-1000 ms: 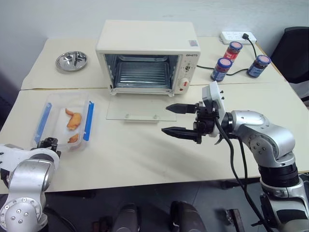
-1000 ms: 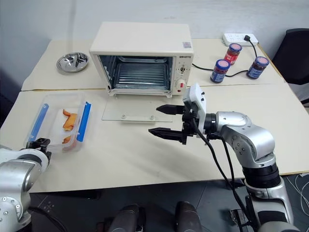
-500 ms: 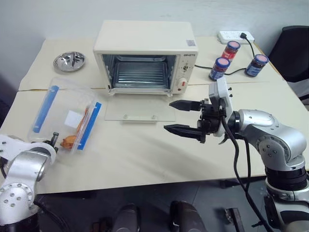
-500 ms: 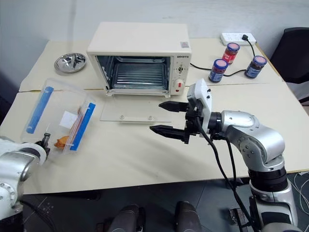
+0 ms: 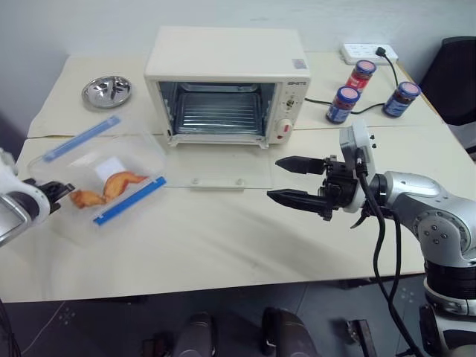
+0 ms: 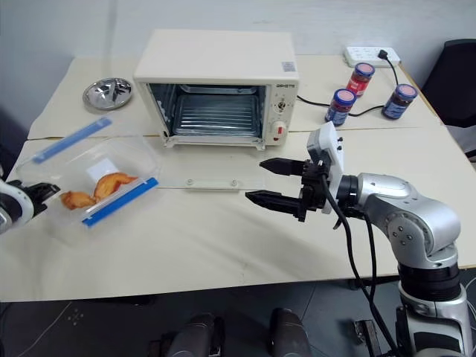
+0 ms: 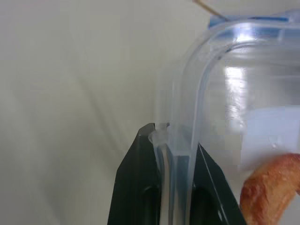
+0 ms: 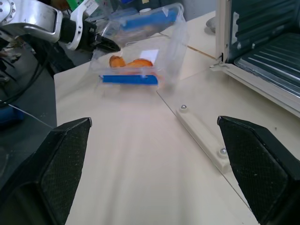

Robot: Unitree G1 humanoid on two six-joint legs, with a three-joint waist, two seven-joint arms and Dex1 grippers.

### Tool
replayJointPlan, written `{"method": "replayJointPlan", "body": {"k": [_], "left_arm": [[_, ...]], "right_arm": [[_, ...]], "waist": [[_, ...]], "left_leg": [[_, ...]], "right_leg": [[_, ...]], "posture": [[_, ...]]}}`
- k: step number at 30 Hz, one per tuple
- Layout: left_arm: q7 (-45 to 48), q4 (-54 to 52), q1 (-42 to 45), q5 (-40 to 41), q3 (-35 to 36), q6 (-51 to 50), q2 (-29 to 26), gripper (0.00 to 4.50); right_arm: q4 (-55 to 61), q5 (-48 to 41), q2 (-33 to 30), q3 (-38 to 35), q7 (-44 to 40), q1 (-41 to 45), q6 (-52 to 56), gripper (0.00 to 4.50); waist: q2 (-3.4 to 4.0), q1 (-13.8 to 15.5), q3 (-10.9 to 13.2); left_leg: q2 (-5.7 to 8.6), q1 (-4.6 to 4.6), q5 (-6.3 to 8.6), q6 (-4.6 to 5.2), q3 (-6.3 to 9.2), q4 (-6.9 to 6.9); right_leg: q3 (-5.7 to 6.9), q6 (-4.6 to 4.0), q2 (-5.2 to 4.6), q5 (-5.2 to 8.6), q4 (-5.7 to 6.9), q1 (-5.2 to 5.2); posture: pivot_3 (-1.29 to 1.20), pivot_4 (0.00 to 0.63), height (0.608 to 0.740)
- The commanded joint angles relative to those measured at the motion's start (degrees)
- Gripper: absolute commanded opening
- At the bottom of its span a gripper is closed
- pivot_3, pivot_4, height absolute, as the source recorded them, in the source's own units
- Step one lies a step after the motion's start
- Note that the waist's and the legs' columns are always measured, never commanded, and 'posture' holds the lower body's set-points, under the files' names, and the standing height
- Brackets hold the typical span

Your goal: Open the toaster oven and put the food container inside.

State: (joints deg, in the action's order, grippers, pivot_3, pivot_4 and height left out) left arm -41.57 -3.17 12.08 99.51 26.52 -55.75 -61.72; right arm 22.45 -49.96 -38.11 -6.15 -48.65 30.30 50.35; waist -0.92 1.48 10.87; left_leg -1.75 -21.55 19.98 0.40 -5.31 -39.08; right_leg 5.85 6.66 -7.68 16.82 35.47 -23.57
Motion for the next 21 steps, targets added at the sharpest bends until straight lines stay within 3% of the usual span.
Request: {"method": "replayJointPlan", "body": {"k": [1,5,11,17,21], "left_arm": [[4.1,0.9,3.6,-1.8,-1.6,-1.9,-0.6,0.08],[7.0,3.3,8.1,-2.7,-3.4,-4.6,-0.9,0.08],[14.9,9.5,24.5,-7.4,-13.9,-13.5,1.8,0.08],[18.2,19.6,42.4,-18.1,-21.5,-20.2,10.8,0.08],[23.1,27.0,51.3,-29.5,-25.0,-20.0,17.0,0.08]], "right_arm": [[3.2,1.0,-1.2,-1.4,1.4,-1.4,-1.6,4.5],[4.6,0.3,-1.5,-2.2,2.4,-2.5,-1.4,4.5],[5.0,0.4,-2.7,-3.3,2.3,-4.0,-1.8,4.5],[6.4,0.4,-2.1,-3.8,4.1,-5.6,-2.3,4.5],[8.5,-0.2,-1.7,-4.7,6.0,-7.6,-2.4,4.5]], "waist": [[0.0,-0.1,0.0],[-0.05,-0.6,0.0],[-0.09,-0.3,0.1],[-0.17,0.0,0.1],[-0.19,-0.2,0.1]], "left_leg": [[-0.02,0.0,0.01,-0.01,0.0,0.0],[-0.13,0.0,0.03,-0.11,-0.12,0.09],[-0.11,0.01,-0.03,-0.16,-0.33,-0.01],[-0.09,-0.02,-0.15,-0.21,-0.47,-0.03],[-0.08,-0.05,-0.16,-0.22,-0.5,-0.02]], "right_leg": [[-0.01,0.0,0.01,0.0,-0.01,-0.02],[0.0,0.02,0.12,0.0,-0.04,-0.12],[0.02,0.03,0.15,0.0,0.03,-0.07],[0.05,0.05,0.19,-0.01,0.07,-0.05],[0.07,0.07,0.21,-0.02,0.04,-0.07]], "posture": [[0.0,0.15,0.74],[0.0,0.15,0.74],[0.0,0.15,0.74],[0.0,0.15,0.74],[0.0,0.15,0.74]]}}
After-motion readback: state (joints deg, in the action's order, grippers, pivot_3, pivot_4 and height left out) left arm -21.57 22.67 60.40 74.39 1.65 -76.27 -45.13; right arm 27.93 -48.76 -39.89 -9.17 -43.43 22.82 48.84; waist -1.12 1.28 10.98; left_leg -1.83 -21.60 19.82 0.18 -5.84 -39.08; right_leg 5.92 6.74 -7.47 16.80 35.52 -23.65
